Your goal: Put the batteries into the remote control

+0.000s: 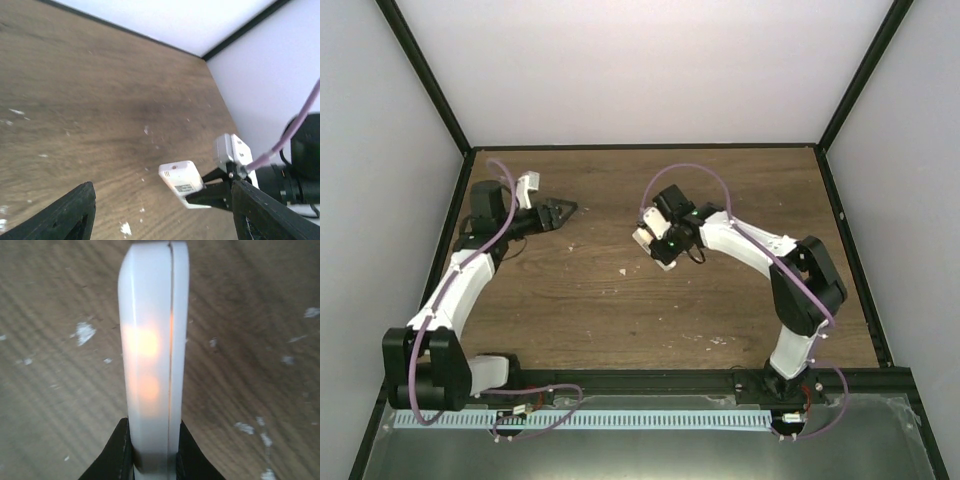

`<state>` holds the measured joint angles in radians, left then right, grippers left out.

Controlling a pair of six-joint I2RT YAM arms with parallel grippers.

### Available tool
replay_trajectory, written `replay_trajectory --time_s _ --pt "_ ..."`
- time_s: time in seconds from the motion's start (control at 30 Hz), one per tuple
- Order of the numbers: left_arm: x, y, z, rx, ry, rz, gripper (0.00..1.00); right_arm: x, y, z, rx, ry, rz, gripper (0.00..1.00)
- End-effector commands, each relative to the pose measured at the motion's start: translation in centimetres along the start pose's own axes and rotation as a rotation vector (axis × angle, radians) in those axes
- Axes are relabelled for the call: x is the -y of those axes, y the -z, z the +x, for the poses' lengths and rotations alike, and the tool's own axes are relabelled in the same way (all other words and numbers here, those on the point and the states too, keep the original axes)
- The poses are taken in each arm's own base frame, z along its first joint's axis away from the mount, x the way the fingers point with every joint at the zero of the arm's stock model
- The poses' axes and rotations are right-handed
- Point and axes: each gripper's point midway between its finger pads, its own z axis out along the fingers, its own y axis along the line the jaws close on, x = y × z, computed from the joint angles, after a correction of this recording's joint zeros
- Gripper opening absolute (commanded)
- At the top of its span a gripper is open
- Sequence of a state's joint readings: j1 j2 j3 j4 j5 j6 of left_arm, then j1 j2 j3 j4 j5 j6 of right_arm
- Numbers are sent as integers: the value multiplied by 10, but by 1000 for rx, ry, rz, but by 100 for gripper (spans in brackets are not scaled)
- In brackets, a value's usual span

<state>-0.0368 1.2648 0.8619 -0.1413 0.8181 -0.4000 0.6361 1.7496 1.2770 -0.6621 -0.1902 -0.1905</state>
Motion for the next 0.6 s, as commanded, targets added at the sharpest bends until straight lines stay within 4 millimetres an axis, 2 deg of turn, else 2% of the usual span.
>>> replay_trajectory --time_s 0.0,0.2,0.4,0.57 --pt "-8 22 -33 157 -1 -166 75 30 7 -32 52 -10 304 1" --pt "-8 38 -34 195 -13 -239 75 41 -19 -29 -33 69 547 1" --pt "-7 52 -38 246 24 -293 75 32 -37 -28 -45 119 585 1" --pt "4 65 -50 290 -1 -310 80 26 -45 -21 -51 135 598 1"
